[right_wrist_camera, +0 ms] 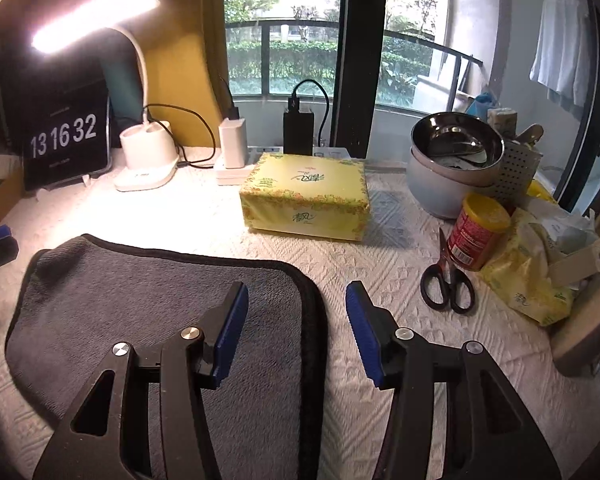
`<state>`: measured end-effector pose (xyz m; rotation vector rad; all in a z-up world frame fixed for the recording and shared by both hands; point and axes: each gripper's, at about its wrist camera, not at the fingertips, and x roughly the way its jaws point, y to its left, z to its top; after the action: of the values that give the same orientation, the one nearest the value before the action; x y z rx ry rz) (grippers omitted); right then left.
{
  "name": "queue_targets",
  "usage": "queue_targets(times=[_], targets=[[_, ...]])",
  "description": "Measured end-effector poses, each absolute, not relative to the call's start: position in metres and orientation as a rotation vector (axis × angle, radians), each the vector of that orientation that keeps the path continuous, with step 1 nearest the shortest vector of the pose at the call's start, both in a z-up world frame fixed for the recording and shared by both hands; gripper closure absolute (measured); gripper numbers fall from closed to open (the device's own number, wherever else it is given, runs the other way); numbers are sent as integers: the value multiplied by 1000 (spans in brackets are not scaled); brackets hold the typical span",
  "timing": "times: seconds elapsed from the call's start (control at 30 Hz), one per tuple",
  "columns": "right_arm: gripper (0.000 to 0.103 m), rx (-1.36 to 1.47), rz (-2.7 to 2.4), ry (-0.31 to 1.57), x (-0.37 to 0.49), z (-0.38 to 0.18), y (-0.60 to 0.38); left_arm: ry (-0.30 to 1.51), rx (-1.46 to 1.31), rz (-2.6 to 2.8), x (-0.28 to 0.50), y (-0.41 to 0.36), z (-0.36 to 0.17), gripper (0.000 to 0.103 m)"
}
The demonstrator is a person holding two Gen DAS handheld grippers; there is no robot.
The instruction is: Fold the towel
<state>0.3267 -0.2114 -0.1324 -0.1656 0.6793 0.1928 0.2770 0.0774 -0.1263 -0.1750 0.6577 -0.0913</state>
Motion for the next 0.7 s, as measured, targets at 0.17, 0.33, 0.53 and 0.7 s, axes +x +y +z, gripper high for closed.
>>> queue_targets(times=[0.17, 0.33, 0.53, 0.7], targets=[[49, -163, 203, 668, 308, -126, -212, 641, -171, -79, 258, 77, -120, 11], [49, -165, 206, 647, 290, -120, -213, 620, -184, -67, 237, 77, -113, 8], [49, -188, 221, 634, 269, -115, -210, 591, -186, -67, 213, 72, -105, 7], [49, -166, 232, 622, 250, -110, -213, 550, -162, -21, 189, 69, -101, 6]])
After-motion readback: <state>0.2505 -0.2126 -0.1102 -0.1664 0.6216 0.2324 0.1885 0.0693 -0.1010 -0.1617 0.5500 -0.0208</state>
